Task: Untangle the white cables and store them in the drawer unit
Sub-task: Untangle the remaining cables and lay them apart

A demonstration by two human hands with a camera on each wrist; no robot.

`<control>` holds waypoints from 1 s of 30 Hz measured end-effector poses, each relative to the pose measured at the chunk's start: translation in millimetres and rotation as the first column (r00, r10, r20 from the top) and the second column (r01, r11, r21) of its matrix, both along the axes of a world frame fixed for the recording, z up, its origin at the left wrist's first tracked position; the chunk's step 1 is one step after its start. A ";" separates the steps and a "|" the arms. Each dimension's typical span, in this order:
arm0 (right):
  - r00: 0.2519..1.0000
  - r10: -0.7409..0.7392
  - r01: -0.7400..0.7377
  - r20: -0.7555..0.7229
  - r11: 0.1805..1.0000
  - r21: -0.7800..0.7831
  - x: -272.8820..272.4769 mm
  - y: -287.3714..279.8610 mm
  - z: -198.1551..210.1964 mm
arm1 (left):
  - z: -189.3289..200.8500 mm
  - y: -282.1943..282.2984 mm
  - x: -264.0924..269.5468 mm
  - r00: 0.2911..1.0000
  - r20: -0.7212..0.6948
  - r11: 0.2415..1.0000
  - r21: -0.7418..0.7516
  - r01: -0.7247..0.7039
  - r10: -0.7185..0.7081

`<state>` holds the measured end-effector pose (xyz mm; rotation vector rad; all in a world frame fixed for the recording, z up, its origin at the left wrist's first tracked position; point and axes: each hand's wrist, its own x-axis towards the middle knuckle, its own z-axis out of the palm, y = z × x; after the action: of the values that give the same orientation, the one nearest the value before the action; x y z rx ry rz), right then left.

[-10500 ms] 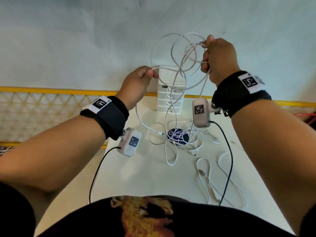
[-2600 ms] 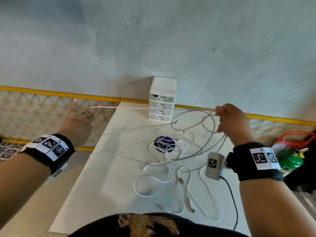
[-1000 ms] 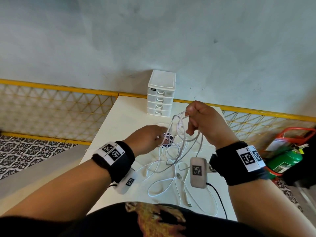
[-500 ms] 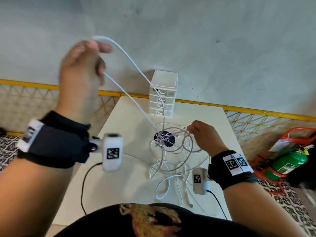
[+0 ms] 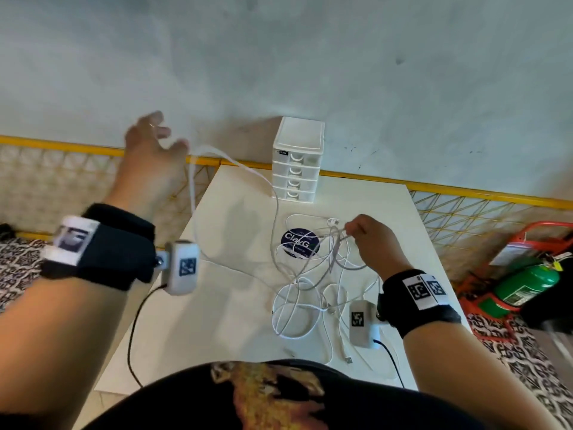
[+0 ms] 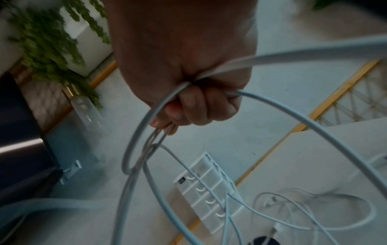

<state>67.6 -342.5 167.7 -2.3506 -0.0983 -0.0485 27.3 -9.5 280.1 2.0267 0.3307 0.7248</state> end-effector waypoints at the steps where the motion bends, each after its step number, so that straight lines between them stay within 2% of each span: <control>1: 1.000 0.017 -0.017 0.021 0.999 0.043 -3.1 3.7 7.1 | -16.9 -6.7 1.9 0.999 -0.042 0.996 0.084 0.019 -0.015; 3: 0.998 0.058 -0.061 0.039 0.993 0.105 -8.9 10.7 18.7 | -41.5 -27.3 3.5 0.983 -0.121 0.979 0.134 0.156 -0.141; 5: 0.995 0.095 -0.098 0.025 0.983 0.154 -13.6 17.8 27.2 | -58.7 -55.8 -0.1 0.918 -0.236 0.915 0.177 0.362 -0.318; 7: 0.991 0.128 -0.133 0.037 0.967 0.217 -17.5 22.4 33.6 | -71.4 -81.5 -6.8 0.810 -0.329 0.804 0.198 0.561 -0.485; 10: 0.987 0.151 -0.162 0.059 0.928 0.335 -24.4 25.1 42.7 | -83.5 -101.6 -9.1 0.655 -0.453 0.700 0.089 0.709 -0.605; 13: 0.982 0.163 -0.190 0.097 0.864 0.465 -28.2 21.8 51.3 | -97.6 -102.4 -3.8 0.574 -0.558 0.653 0.073 0.754 -0.600; 16: 0.973 0.191 -0.232 0.132 0.810 0.539 -27.1 18.1 54.6 | -116.6 -100.1 -3.4 0.556 -0.691 0.586 0.233 0.776 -0.461; 18: 0.971 0.201 -0.241 0.134 0.817 0.524 -26.1 15.1 54.3 | -123.0 -99.6 -4.0 0.544 -0.714 0.592 0.223 0.774 -0.442; 20: 0.977 0.177 -0.212 0.118 0.867 0.452 -24.4 9.8 52.3 | -121.8 -100.2 -7.5 0.556 -0.609 0.622 0.127 0.772 -0.566; 24: 0.995 0.085 -0.095 0.046 0.955 0.283 -17.3 1.0 35.9 | -80.2 -106.3 -22.3 0.664 -0.241 0.693 -0.051 0.719 -0.708; 27: 0.999 0.034 -0.034 0.006 0.977 0.211 -14.9 -0.7 19.9 | -34.9 -106.0 -31.5 0.699 0.079 0.688 -0.126 0.714 -0.711; 30: 1.000 -0.015 0.014 0.000 0.988 0.152 -13.4 -5.3 10.1 | 5.6 -93.2 -34.2 0.731 0.346 0.711 -0.210 0.672 -0.589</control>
<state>54.2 -347.8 177.8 -2.1994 -0.0754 -0.0621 -6.9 -102.7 285.7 1.5481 -0.3859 0.4363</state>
